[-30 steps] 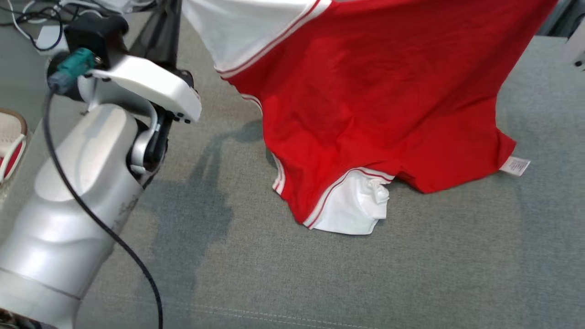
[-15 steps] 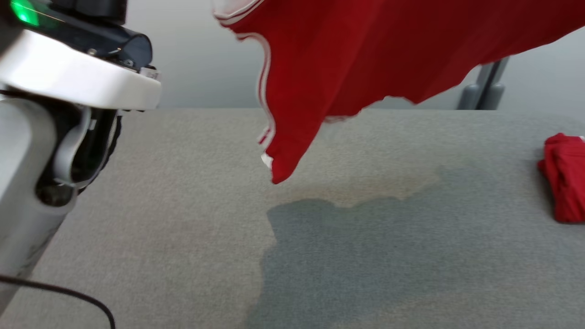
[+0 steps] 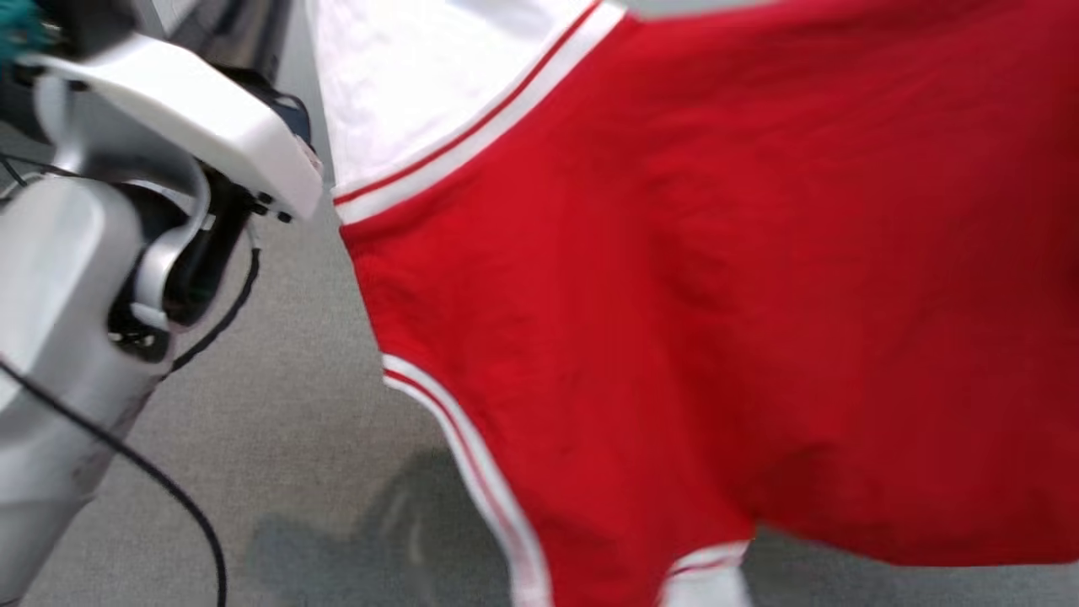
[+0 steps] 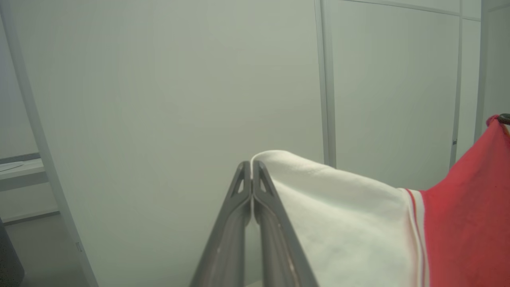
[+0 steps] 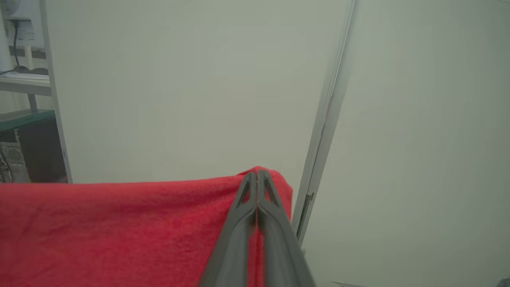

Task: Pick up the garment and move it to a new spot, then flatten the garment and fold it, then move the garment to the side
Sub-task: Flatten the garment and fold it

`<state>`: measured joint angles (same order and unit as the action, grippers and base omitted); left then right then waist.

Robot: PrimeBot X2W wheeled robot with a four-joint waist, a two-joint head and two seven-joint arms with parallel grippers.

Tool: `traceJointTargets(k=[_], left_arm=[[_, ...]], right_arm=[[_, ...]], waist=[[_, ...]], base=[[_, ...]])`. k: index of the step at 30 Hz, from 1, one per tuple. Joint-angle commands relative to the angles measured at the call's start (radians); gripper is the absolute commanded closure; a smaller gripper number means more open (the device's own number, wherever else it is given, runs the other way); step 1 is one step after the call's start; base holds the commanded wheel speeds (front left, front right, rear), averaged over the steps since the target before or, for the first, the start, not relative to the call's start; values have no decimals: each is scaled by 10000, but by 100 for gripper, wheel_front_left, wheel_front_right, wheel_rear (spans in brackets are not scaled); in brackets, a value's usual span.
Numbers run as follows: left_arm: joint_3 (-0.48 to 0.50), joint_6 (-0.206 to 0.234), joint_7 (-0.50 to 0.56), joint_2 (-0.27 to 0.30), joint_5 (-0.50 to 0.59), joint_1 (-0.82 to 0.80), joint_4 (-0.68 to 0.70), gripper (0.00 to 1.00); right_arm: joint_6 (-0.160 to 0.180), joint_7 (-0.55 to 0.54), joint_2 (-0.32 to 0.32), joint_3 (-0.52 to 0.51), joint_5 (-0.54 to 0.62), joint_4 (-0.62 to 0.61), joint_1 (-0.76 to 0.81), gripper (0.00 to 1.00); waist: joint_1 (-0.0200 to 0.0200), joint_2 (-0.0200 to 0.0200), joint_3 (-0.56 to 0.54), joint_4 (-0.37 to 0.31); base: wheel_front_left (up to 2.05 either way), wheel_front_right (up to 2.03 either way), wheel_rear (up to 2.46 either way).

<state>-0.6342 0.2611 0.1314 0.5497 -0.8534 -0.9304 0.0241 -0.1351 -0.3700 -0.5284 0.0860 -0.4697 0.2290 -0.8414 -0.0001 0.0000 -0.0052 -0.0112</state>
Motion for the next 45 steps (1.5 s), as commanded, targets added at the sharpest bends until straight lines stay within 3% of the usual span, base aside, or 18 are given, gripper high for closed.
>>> traceJointTargets(k=[1,6,8,11,14,17,23,29,38,45], left_arm=[[313,-197,-52,235,91,-485,-176,100],[-657,-1415,-1276,-586,1309,-1773,-3739,100],[-1054,-1692,-2276,-844,2239,-2598,-5283,100],[-1335,-1726,-3637,-1282,3364,-3948,-6976,100],[-1159,-1793,-3915,-1718,4024,-4819,-7289,100],[-723,-2164,-3926,-1923,4333,-4446,-6696,100],[-343,-2712,-3930,-2158,4756,-1794,-5865,100],[105,-2796,-3931,-2682,5254,549,-5857,100],[653,-2818,-3931,-2789,6073,3008,-5255,100],[908,-2486,-3931,-2658,6592,4684,-4316,100]], right_arm=[[44,-39,-24,153,173,-34,-152,100],[44,831,1222,1400,1037,2646,-1730,100],[44,1879,1758,1679,1419,3970,-2586,100],[44,4209,2210,1610,2190,5494,-4015,100],[44,5951,2234,1566,3222,6694,-5036,100],[44,6290,2066,1570,3862,7241,-5284,100],[44,6313,1713,1768,3626,7236,-3166,100],[44,6315,1673,501,3325,6824,-648,100],[44,6316,2538,-2143,4007,4997,2550,100],[44,6317,3413,-3107,4034,4472,4454,100]], waist=[[1,0,224,46],[1,0,558,-2],[1,0,431,-73],[1,0,413,-70],[1,0,570,40],[1,0,956,218],[1,0,1918,352],[1,0,2546,137],[1,0,2192,-219],[1,0,1816,-10]], base=[[0,0,0],[0,0,0],[0,0,0],[0,0,0],[0,0,0],[0,0,0],[0,0,0],[0,0,0],[0,0,0],[0,0,0]])
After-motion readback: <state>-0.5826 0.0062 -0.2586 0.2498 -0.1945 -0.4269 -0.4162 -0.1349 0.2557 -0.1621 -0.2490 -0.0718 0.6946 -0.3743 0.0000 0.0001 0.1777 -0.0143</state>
